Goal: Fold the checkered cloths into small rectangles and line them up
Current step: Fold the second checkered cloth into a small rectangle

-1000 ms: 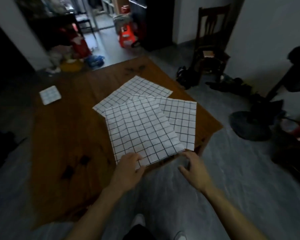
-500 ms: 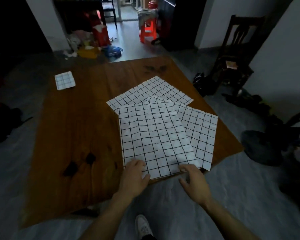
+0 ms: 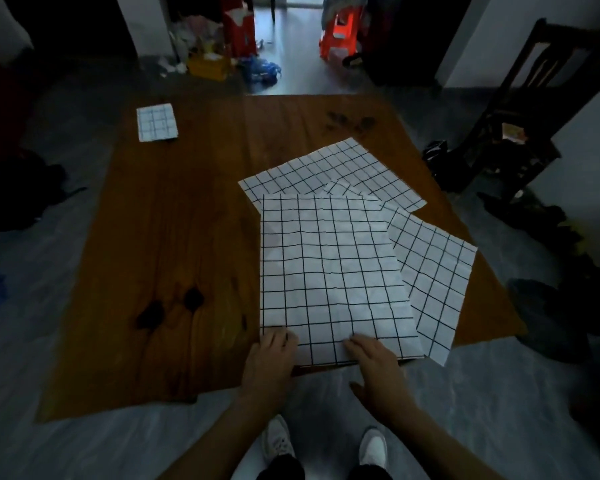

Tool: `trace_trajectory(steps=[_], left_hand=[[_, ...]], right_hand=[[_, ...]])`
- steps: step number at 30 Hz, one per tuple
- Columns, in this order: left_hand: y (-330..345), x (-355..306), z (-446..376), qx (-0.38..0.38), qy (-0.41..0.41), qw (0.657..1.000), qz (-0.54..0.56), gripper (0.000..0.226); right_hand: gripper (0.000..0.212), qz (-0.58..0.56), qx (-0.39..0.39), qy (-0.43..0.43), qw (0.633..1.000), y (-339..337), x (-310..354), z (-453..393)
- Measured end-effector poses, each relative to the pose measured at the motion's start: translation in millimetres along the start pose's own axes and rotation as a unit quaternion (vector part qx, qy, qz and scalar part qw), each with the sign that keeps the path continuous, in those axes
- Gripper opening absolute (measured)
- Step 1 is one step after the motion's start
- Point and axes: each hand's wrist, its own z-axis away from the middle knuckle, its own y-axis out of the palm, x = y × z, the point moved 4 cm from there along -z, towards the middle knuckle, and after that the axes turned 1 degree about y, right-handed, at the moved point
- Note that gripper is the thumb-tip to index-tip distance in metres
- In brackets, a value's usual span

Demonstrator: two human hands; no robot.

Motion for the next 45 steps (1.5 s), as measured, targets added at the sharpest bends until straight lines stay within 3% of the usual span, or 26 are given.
trace_trajectory(steps=[6,13,17,19,22,26,30,37,41,45], left_hand=[[2.8,-5.7,11.2,-0.049,0.055,0.997,-0.012,0.047],[-3.3,0.9,11.1,-0.082,0.065,0.995,0.002,0.006],[-24.3,3.0,5.7,-0.092,0.057,0.994,0.024,0.003],[-38.6,3.9,4.2,-0.106,0.046,0.993,0.032,0.014],[-58.8,3.9,4.6,-0.135,0.021,0.990,0.040,0.025],[-81.3,-4.4,0.6,-0.158,-0.029,0.986,0.046,0.011],[-105.4,-24.1,3.6,-0.192,-0.066,0.979,0.025,0.020],[-127.6,-57.4,19.4,-0.229,-0.118,0.966,0.027,0.014],[-136.8,-53.6,22.7,-0.251,-0.146,0.956,0.052,0.014],[-140.5,-61.2,12.1,-0.221,-0.124,0.967,0.023,0.018]], right_hand=[[0.083,-0.006,-0.050,-0.015,0.999,-9.0,3.6,0.8],[0.045,-0.033,-0.074,-0.058,0.995,-9.5,-13.7,-11.3],[0.013,-0.037,-0.109,-0.023,0.993,-22.0,-26.3,-18.0],[0.004,-0.031,-0.118,-0.002,0.993,-33.8,-37.4,-20.1],[0.008,-0.043,-0.113,-0.007,0.993,-58.6,-53.3,-22.2],[0.010,-0.039,-0.129,-0.038,0.990,-88.0,-74.5,-31.5],[0.005,-0.076,-0.141,-0.067,0.985,-118.2,-92.9,-33.6],[0.007,-0.152,-0.202,-0.157,0.955,-171.2,-114.4,-44.3],[0.006,-0.196,-0.238,-0.162,0.938,-195.1,-115.9,-53.8],[0.008,-0.179,-0.187,-0.169,0.951,-179.3,-128.9,-69.6]])
